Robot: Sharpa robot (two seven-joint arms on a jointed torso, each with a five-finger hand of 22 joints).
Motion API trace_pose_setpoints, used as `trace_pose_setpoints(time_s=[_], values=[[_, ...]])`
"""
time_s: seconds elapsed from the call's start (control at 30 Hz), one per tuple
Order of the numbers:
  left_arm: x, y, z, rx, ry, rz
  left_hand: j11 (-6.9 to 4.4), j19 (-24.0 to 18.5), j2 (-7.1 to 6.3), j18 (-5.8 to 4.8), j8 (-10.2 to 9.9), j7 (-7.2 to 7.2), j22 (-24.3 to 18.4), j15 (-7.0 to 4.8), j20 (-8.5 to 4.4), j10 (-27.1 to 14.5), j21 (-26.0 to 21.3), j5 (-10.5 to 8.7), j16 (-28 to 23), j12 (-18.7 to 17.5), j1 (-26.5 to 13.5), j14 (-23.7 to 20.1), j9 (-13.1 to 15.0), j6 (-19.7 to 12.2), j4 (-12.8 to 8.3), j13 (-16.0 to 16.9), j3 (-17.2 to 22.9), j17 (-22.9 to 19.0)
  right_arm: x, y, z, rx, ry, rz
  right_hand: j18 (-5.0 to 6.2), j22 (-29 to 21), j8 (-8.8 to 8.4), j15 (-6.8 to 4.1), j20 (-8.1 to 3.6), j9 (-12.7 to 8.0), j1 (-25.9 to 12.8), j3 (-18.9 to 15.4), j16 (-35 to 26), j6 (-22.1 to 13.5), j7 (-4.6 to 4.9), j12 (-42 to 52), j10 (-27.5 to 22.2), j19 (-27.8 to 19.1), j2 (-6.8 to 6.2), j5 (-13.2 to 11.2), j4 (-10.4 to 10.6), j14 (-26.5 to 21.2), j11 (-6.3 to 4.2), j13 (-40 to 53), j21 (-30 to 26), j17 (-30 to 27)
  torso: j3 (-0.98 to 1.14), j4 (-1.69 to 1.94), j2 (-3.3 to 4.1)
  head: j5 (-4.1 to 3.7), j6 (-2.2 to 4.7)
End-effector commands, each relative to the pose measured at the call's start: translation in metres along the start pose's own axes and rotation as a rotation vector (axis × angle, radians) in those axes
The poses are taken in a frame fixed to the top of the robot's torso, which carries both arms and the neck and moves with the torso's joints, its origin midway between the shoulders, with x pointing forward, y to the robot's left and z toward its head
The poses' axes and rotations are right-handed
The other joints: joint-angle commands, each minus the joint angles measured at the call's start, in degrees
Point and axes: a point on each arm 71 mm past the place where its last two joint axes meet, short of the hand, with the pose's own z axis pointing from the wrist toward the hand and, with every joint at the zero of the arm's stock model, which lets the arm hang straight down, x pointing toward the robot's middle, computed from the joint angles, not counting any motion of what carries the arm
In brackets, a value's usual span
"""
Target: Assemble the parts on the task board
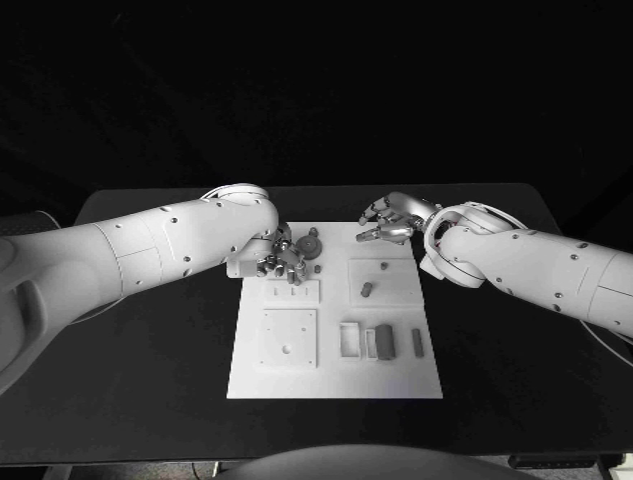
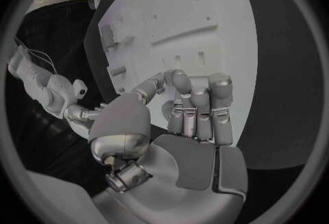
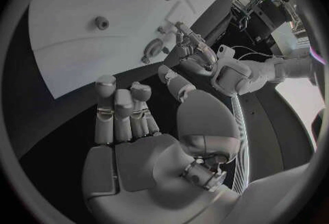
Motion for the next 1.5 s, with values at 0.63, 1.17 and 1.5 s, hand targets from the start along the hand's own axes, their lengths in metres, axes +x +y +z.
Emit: trace_pose_setpoints(time_s=[0.63,1.17,1.5], values=[[0.0010,-0.0042,0.0011,0.029,-0.017,0.010,0.06,0.5,5.88,6.20,0.8,1.27,0.6,-0.09,0.35,0.6,0.5,7.08,0.4,0.3,5.3,0.6,0.3,-0.3,-7.4,-0.1,2.2,-0.1,0.0016,0.0010,-0.0001,-0.008,0.019,-0.004,3.92,0.4,0.36,-0.22,-0.46,-0.1,-0.7,0.1,0.4,0.0,0.30,0.4,-0.4,0.1,0.17,0.3,0.4,-0.1,0.02,-0.1,-0.4,-0.1,-0.03,0.01,-0.02,-0.02,-0.12],[0.0035,-0.0030,0.0007,0.023,0.014,0.009,-1.31,1.3,5.54,5.73,3.0,-0.19,0.5,-1.26,0.20,2.0,0.9,11.59,0.5,-0.1,4.4,1.5,0.9,4.1,-7.7,-0.6,2.9,0.0,0.0014,0.0004,-0.0001,-0.006,0.019,-0.004,3.92,0.4,0.36,-0.22,-0.47,-0.1,-0.6,0.1,0.4,0.0,0.30,0.4,-0.4,0.1,0.15,0.3,0.4,-0.1,0.02,-0.1,-0.4,-0.1,-0.01,0.02,-0.01,0.03,-0.18],[0.0072,0.0001,-0.0016,0.026,0.020,0.000,-2.10,1.7,5.26,5.53,4.0,-1.04,0.6,-1.94,0.03,2.7,1.2,14.82,0.7,-0.2,2.7,1.9,1.1,6.5,-7.0,-0.6,2.8,0.2,0.0010,-0.0003,-0.0003,-0.004,0.018,-0.005,3.92,0.4,0.36,-0.22,-0.47,-0.1,-0.6,0.1,0.4,0.0,0.30,0.4,-0.4,0.1,0.15,0.3,0.4,-0.1,0.02,-0.1,-0.4,-0.1,-0.08,0.04,-0.01,0.11,-0.27]])
